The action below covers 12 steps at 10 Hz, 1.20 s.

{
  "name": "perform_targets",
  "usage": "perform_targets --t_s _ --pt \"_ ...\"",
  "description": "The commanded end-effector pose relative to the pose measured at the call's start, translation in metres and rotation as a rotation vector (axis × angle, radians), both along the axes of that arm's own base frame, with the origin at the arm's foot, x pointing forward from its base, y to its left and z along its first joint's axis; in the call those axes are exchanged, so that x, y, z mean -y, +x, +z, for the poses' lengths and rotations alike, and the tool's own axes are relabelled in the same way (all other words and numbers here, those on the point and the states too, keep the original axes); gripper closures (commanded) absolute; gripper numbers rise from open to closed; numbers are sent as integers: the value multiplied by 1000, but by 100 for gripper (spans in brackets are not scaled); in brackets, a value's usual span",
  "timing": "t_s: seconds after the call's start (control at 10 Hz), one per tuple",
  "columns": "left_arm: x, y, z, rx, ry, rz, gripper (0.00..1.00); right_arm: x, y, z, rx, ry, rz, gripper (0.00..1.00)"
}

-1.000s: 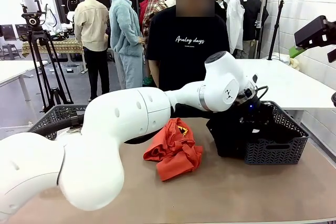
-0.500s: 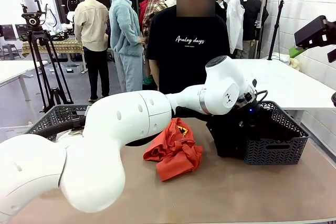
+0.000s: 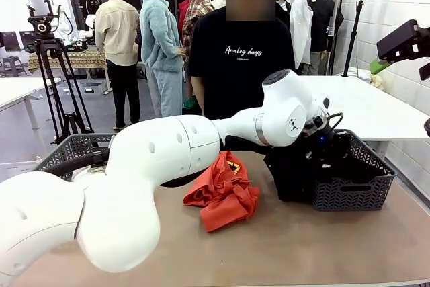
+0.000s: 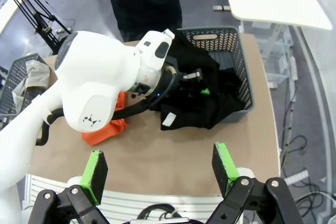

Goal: Sort the tops and bottoms.
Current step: Sort the clothes according to human instructions.

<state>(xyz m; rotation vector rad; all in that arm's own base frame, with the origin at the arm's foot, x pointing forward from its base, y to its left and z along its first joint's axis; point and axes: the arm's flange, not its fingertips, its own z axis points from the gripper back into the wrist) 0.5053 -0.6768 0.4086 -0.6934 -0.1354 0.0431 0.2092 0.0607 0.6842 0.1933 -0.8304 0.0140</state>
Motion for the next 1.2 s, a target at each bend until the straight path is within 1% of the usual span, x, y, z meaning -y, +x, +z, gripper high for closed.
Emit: perform_targets --t_s 0.0,0.1,0.3,0.5,0.6,0.7,1.1 --pt "93 77 34 55 -16 2 2 1 0 -1 -10 -5 6 0" --pt "90 79 44 72 -32 12 0 1 0 -1 -10 -5 6 0" --pt "86 82 64 84 -48 44 0 1 0 -1 -10 -5 6 0" --pt "84 81 79 102 -78 52 0 1 0 -1 -10 -5 6 0" --pt "83 79 83 85 -86 35 0 1 0 -1 -10 -5 6 0" --pt "-10 8 53 82 -86 33 0 1 0 -1 -10 -5 6 0" --pt "-10 8 53 82 -86 33 0 1 0 -1 -10 -5 6 0"
